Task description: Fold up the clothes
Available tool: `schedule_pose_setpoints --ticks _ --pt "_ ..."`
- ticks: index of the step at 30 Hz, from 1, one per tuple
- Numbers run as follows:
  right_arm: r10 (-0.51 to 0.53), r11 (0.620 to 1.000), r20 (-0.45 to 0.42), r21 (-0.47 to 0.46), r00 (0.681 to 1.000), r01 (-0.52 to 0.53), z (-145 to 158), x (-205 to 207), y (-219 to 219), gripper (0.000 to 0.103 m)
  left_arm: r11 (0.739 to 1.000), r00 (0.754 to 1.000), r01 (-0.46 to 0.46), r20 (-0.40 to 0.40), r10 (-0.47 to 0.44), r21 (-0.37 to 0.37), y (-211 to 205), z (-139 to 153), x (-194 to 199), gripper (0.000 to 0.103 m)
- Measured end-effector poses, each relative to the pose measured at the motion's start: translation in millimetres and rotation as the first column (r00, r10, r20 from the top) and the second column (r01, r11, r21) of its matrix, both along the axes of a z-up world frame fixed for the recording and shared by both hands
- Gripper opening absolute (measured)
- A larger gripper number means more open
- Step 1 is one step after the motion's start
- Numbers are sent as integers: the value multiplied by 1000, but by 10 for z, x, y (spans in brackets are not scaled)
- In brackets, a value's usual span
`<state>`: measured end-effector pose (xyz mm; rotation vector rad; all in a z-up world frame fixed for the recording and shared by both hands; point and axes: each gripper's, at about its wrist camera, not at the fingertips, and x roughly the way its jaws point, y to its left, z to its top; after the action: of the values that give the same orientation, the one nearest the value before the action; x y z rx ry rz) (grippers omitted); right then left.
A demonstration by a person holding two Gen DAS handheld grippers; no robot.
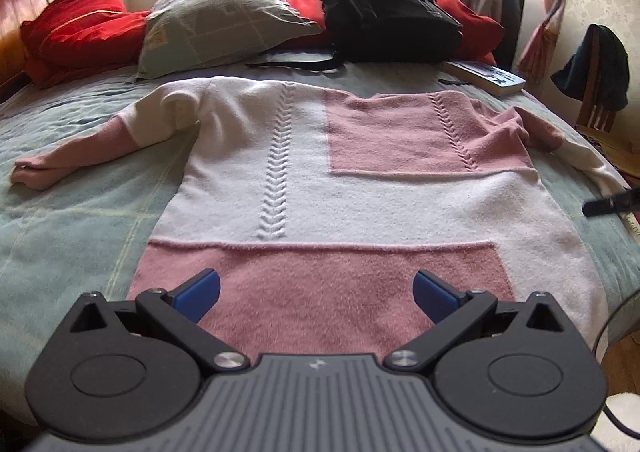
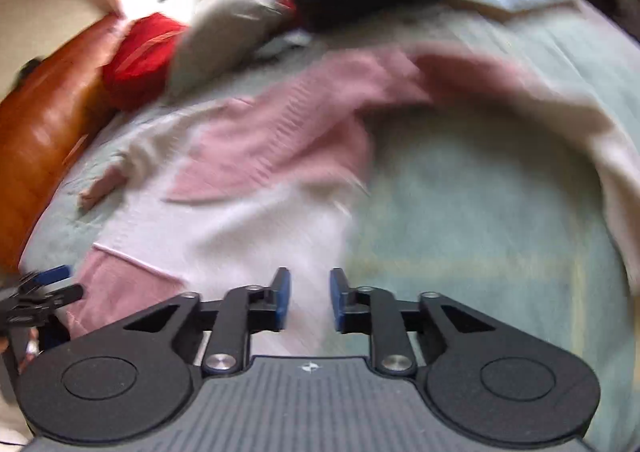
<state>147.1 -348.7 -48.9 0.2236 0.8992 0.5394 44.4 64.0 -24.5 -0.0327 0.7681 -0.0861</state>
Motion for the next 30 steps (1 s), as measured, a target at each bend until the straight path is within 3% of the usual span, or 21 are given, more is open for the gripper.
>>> schedule_pose_setpoints --ticks 1,3,7,11,14,17,18,19,23,25,30 --pt "28 1000 40 -14 999 -27 88 46 106 44 1000 1000 6 -4 -6 1 5 -7 82 102" --pt "98 991 103 -96 990 -88 161 178 472 55 1000 1000 11 -19 -10 16 0 -32 267 102" --pt "241 942 162 -277 957 -190 10 345 1195 56 994 998 59 -33 -56 93 -77 -122 548 102" --pt "283 911 166 -354 945 -211 -212 400 1485 64 989 995 98 -42 -94 110 -91 -228 667 102" --pt "276 915 167 -348 946 -205 -292 333 1396 74 987 992 98 -94 -86 131 -70 -366 657 102" --pt "264 918 154 -343 952 -199 -324 217 1226 84 995 993 73 -102 -66 67 64 -444 439 102" --pt "260 919 147 -342 954 -197 -327 170 1156 95 997 993 69 -102 -65 45 107 -447 350 102" --pt "250 919 132 -345 959 -192 -343 139 1101 99 998 993 66 -102 -63 23 149 -450 260 102" --pt "245 911 106 -364 964 -192 -265 104 989 100 994 983 102 -159 -93 49 160 -345 129 102" --pt "221 925 155 -345 963 -157 -101 208 1010 100 993 978 110 -182 -100 48 166 -248 192 102" --pt "207 956 228 -253 951 -147 241 735 1302 103 995 991 94 -99 -90 32 193 78 629 102"
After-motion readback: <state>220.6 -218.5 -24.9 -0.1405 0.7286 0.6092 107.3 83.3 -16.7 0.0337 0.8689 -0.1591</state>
